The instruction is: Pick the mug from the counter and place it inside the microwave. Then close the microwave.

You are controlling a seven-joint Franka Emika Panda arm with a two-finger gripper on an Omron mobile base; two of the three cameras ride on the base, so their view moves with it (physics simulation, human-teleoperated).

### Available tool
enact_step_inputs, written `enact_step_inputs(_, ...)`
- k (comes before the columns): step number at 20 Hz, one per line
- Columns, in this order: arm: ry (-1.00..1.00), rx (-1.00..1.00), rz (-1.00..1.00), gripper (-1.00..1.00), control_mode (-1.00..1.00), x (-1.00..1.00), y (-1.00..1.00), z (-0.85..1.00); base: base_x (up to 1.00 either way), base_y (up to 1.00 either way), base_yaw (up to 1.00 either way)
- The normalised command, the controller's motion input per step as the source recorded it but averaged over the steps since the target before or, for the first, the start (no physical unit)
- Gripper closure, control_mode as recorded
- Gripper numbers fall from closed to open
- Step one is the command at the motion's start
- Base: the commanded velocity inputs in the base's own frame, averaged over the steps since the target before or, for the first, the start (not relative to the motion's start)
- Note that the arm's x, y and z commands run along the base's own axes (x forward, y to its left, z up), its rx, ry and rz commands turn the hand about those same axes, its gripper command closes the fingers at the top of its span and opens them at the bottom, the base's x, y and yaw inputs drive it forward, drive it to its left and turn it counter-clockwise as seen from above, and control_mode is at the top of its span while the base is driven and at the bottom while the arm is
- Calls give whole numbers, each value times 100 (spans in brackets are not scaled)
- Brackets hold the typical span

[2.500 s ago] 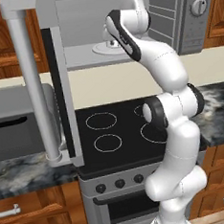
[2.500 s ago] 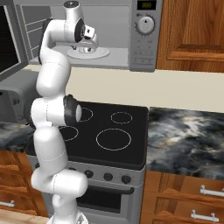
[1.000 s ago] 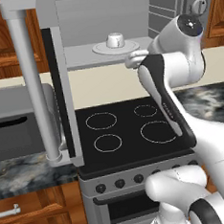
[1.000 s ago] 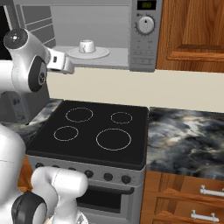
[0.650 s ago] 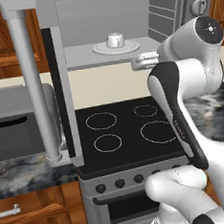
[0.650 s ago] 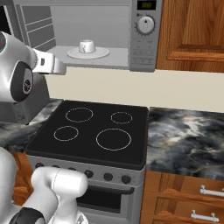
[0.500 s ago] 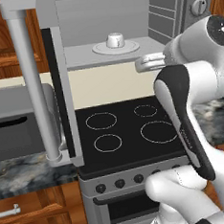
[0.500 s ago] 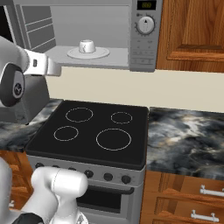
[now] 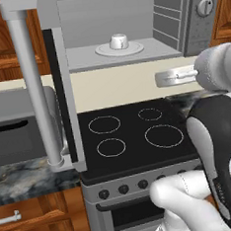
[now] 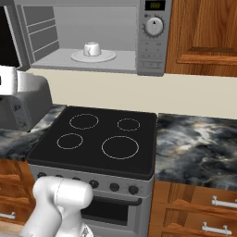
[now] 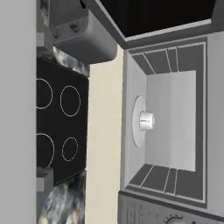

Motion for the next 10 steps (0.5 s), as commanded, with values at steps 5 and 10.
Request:
enact_step_inputs(5, -27, -4, 0, -100, -100, -86, 39, 1, 0, 0, 0)
enact_step_inputs(10, -25, -1, 0, -100, -100, -97, 28, 13, 0, 0, 0)
